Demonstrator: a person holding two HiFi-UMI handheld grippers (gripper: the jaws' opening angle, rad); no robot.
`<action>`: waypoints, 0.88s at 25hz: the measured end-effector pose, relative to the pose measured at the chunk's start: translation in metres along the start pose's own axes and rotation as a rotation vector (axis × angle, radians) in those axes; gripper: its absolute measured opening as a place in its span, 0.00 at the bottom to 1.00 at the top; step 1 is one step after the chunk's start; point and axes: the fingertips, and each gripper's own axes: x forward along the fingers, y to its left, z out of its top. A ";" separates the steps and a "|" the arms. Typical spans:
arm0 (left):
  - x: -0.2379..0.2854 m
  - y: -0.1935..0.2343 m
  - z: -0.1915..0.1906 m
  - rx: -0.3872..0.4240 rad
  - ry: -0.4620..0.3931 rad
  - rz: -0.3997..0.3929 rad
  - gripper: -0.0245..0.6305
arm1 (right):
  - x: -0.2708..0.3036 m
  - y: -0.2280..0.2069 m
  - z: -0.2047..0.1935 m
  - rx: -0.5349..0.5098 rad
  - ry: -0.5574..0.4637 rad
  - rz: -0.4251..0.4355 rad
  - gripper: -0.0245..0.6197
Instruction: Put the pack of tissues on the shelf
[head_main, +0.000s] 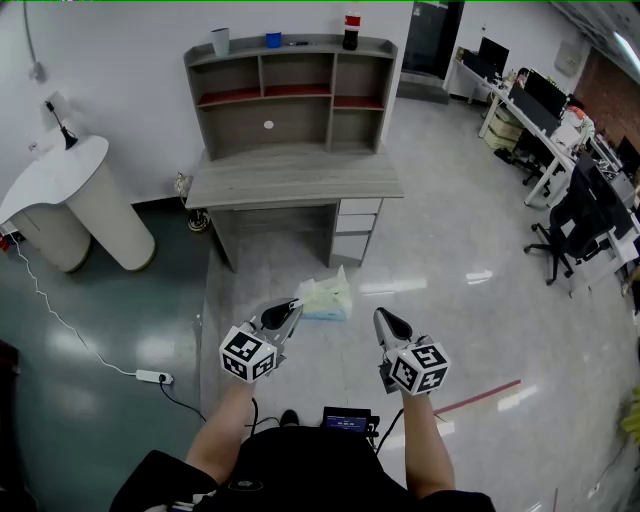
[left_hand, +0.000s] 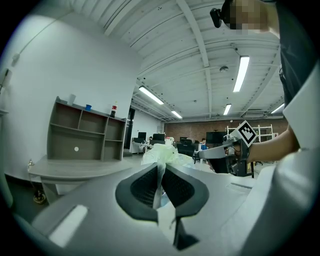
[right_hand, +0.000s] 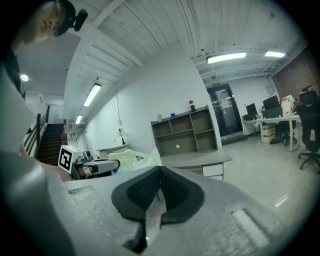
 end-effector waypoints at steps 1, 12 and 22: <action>0.000 -0.001 0.000 -0.001 0.000 -0.001 0.06 | -0.001 0.000 0.000 0.002 -0.001 -0.001 0.04; 0.011 -0.019 -0.004 0.002 0.013 0.007 0.06 | -0.019 -0.015 -0.003 0.014 -0.007 0.007 0.04; 0.019 -0.031 -0.003 0.013 0.011 0.055 0.06 | -0.034 -0.039 -0.004 0.005 -0.008 0.036 0.04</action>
